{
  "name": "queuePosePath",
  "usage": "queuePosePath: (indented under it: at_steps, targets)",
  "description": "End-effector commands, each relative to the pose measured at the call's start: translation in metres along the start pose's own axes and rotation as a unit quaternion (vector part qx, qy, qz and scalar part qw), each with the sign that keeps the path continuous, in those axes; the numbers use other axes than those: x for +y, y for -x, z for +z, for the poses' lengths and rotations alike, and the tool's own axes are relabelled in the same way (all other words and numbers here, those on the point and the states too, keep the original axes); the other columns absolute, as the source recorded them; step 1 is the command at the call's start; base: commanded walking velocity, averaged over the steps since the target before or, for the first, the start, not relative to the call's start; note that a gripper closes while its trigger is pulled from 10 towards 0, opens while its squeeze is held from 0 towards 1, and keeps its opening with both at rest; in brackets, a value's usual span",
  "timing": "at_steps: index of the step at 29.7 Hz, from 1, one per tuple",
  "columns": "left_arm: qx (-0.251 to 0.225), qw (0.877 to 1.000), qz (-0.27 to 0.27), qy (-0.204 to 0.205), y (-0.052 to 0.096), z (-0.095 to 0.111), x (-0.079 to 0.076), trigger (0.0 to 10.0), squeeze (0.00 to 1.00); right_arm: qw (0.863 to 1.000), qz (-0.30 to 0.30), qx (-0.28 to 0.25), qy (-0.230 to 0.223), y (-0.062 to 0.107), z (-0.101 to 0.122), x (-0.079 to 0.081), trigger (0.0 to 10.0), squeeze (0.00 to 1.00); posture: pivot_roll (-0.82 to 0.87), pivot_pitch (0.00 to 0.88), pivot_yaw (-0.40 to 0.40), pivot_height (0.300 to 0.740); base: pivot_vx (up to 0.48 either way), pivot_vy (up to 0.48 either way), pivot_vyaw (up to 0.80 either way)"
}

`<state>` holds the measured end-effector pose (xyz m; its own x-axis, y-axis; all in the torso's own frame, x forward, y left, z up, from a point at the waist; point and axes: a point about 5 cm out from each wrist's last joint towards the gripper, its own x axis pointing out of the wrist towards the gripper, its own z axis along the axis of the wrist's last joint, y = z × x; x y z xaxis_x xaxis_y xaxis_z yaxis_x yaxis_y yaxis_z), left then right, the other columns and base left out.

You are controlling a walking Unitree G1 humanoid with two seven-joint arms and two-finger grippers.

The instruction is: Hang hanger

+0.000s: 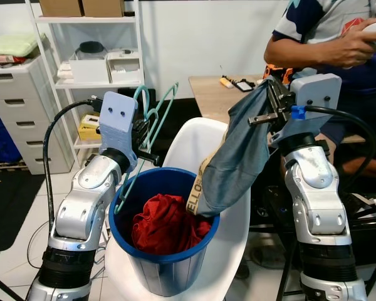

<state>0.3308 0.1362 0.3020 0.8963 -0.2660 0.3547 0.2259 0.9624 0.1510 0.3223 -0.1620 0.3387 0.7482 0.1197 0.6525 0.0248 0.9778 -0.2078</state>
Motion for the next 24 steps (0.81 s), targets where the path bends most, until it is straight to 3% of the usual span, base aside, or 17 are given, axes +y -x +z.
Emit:
queuePosePath:
  at_steps: [1,20,24]
  targets:
    - [-0.012,1.000,0.009,0.000,-0.001,0.005,0.001,10.0,0.00,1.000,0.004,-0.013,-0.007,-0.003,0.007,0.005,10.0,0.00,-0.07,0.112,0.009,0.740,0.000,0.000,0.00]
    - [-0.012,1.000,0.017,0.000,0.001,0.002,0.001,10.0,0.00,1.000,0.000,0.013,-0.021,0.007,-0.001,0.009,10.0,0.00,-0.06,0.132,0.011,0.740,0.000,0.000,0.00]
    - [-0.011,1.000,0.017,0.000,0.001,0.002,0.001,10.0,0.00,1.000,0.002,0.014,-0.020,0.007,-0.001,0.010,10.0,0.00,-0.05,0.134,0.010,0.740,-0.338,0.000,0.00]
